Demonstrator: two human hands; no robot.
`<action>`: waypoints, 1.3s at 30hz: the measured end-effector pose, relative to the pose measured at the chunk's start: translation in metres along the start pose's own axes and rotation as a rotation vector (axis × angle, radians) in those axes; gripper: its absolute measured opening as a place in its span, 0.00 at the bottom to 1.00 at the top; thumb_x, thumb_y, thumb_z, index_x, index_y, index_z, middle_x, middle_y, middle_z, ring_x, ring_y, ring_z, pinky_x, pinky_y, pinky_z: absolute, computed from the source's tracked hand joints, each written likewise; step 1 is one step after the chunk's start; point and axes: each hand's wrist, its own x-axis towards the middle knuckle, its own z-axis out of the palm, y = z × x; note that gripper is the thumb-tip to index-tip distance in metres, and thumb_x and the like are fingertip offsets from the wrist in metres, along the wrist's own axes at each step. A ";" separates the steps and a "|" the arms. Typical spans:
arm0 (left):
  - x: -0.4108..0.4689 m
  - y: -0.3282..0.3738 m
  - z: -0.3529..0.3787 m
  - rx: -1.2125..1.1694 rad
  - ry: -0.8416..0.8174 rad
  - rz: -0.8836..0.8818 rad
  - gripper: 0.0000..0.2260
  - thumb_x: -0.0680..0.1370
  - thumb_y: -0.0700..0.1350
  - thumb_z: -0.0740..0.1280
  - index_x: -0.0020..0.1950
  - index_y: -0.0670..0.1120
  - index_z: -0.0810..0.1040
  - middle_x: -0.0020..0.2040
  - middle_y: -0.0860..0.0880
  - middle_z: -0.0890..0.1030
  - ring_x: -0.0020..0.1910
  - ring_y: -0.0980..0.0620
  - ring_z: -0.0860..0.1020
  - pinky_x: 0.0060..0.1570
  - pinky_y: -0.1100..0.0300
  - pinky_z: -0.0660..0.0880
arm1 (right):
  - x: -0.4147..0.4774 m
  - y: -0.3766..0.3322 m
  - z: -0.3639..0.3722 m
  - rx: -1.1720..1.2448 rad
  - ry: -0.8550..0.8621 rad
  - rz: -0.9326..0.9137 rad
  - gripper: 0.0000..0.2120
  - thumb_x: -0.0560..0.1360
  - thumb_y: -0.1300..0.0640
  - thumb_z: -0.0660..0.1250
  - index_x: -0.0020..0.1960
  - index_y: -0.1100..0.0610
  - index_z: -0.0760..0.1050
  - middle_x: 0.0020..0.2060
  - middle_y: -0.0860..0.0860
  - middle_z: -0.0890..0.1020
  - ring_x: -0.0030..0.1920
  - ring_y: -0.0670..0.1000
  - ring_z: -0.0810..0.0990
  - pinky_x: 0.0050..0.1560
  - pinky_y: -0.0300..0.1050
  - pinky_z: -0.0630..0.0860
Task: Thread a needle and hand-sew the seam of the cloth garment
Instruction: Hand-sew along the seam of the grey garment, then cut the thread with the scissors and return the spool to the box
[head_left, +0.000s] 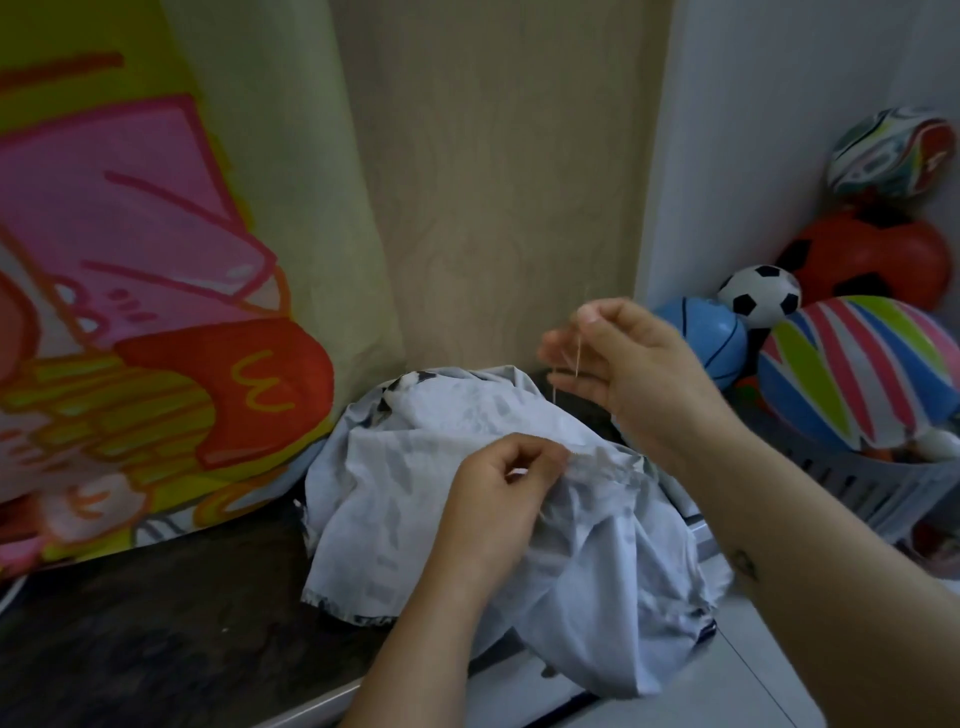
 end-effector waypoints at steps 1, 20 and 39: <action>0.003 -0.001 -0.001 -0.035 0.059 -0.016 0.07 0.77 0.45 0.67 0.40 0.51 0.81 0.37 0.57 0.83 0.39 0.63 0.79 0.41 0.73 0.72 | 0.007 0.008 0.000 -0.087 -0.005 0.037 0.07 0.80 0.60 0.59 0.46 0.57 0.74 0.41 0.54 0.83 0.44 0.51 0.81 0.44 0.43 0.81; 0.040 -0.017 0.016 -0.284 0.319 -0.152 0.04 0.76 0.47 0.69 0.42 0.50 0.83 0.42 0.55 0.85 0.48 0.56 0.81 0.49 0.63 0.75 | 0.063 0.074 -0.134 -1.738 -0.113 0.463 0.13 0.77 0.55 0.64 0.57 0.63 0.73 0.44 0.55 0.75 0.44 0.54 0.75 0.49 0.45 0.75; 0.040 -0.010 -0.006 -0.658 0.204 -0.343 0.03 0.74 0.41 0.69 0.45 0.42 0.83 0.41 0.46 0.84 0.44 0.50 0.82 0.46 0.58 0.76 | 0.050 0.022 -0.112 -1.739 -0.143 0.520 0.18 0.79 0.54 0.60 0.63 0.64 0.69 0.54 0.57 0.76 0.47 0.51 0.71 0.47 0.41 0.69</action>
